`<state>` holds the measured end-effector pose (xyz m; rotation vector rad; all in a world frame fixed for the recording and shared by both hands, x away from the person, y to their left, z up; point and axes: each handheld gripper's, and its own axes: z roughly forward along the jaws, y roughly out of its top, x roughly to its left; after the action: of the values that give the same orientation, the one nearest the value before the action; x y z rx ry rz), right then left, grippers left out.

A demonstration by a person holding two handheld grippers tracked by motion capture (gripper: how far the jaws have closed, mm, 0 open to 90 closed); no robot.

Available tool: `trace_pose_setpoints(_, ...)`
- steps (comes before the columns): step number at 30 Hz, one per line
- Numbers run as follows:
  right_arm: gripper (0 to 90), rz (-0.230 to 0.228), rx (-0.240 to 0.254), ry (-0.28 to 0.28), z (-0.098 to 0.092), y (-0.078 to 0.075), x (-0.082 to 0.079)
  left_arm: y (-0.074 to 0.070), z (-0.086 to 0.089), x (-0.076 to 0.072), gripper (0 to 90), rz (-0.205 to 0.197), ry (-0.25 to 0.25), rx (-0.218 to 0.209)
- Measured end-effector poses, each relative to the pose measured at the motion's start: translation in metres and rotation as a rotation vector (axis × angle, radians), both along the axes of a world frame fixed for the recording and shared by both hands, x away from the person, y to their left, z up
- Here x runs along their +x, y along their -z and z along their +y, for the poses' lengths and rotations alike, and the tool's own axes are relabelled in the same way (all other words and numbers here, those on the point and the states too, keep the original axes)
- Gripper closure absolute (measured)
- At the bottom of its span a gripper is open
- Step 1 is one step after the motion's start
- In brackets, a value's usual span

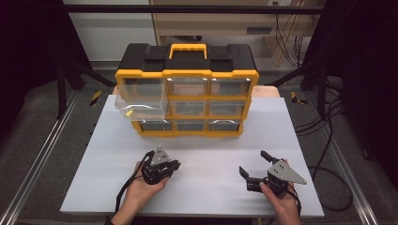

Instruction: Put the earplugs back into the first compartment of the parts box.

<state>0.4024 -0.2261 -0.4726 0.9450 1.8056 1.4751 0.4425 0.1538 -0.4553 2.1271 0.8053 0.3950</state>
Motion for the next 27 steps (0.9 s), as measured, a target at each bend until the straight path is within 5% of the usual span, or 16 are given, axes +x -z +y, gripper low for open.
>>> trace_pose_setpoints(27, 2.4, 0.002, 0.004, -0.005, 0.0, 0.0, 0.0, -0.034, 0.022, -0.008, 83.9, -0.129, -0.067, -0.097)
